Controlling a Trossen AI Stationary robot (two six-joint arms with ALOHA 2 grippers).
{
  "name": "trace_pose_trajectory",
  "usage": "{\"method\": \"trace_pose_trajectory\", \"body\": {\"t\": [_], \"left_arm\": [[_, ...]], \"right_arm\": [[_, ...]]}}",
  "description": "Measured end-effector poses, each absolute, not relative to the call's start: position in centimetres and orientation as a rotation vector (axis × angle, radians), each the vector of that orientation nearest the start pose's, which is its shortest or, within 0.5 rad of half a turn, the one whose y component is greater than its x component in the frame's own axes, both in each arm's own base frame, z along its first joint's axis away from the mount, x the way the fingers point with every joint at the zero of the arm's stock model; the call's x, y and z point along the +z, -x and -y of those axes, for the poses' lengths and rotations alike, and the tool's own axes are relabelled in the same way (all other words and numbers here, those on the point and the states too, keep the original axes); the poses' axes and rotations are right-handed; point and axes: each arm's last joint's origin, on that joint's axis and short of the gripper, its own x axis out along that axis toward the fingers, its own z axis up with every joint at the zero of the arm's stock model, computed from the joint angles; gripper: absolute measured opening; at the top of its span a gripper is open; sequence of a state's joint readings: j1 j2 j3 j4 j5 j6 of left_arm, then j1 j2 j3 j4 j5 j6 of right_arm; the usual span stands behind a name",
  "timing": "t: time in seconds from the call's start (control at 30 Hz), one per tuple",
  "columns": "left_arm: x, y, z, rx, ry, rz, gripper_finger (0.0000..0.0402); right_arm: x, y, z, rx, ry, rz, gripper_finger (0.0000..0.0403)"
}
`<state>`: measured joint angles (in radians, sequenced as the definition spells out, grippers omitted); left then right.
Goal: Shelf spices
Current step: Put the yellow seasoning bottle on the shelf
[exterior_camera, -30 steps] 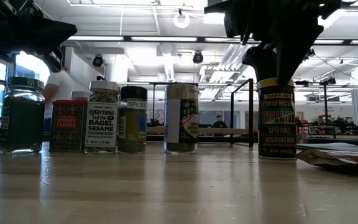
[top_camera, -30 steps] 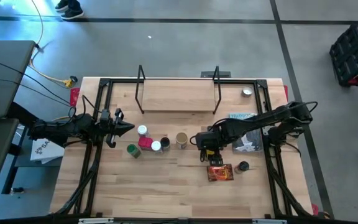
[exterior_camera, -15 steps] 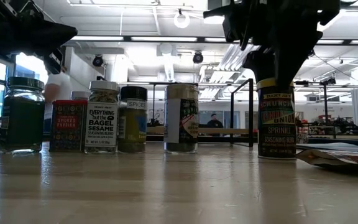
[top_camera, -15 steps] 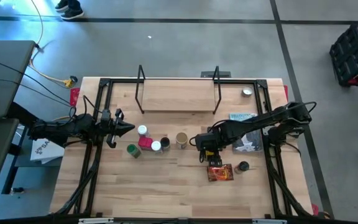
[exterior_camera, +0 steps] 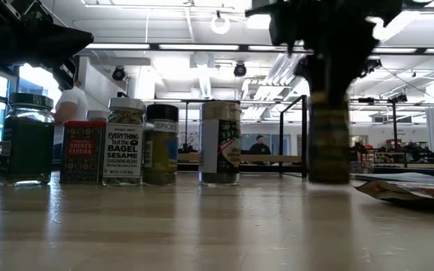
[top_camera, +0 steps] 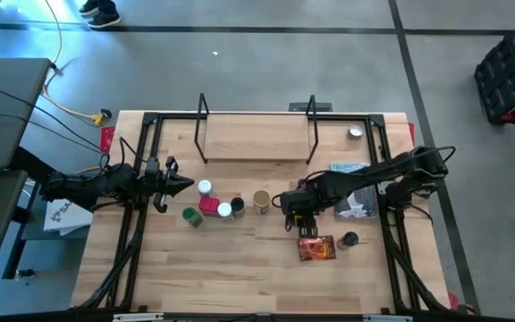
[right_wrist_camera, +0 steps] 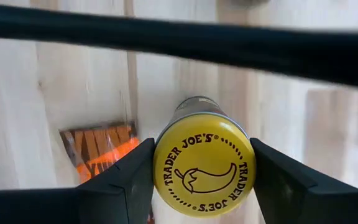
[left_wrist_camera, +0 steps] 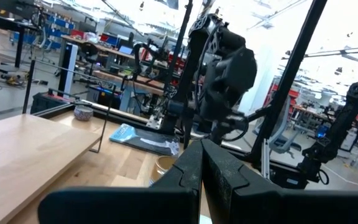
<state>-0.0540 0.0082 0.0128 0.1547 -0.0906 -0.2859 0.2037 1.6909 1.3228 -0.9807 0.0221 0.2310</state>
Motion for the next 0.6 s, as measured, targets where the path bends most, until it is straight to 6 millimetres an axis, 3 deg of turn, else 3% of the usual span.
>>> {"method": "trace_pose_trajectory", "body": {"t": [0.13,0.33,0.47,0.6], "left_arm": [[18.2,-9.6,0.2,0.028,0.298,0.167,0.0003],[18.4,-9.6,0.2,0.038,0.300,0.184,0.0003],[18.4,-9.6,0.2,0.037,0.300,0.190,0.0003],[18.4,-9.6,0.2,0.037,0.300,0.190,0.0003]], "right_arm": [[27.3,-32.1,-5.9,-0.055,0.008,-1.321,0.0208],[34.9,-33.0,-2.9,-0.146,0.088,-1.147,0.0208],[39.2,-32.6,1.2,-0.218,0.066,-1.046,0.0208],[41.4,-31.4,6.3,-0.319,0.054,-1.005,0.0208]]}}
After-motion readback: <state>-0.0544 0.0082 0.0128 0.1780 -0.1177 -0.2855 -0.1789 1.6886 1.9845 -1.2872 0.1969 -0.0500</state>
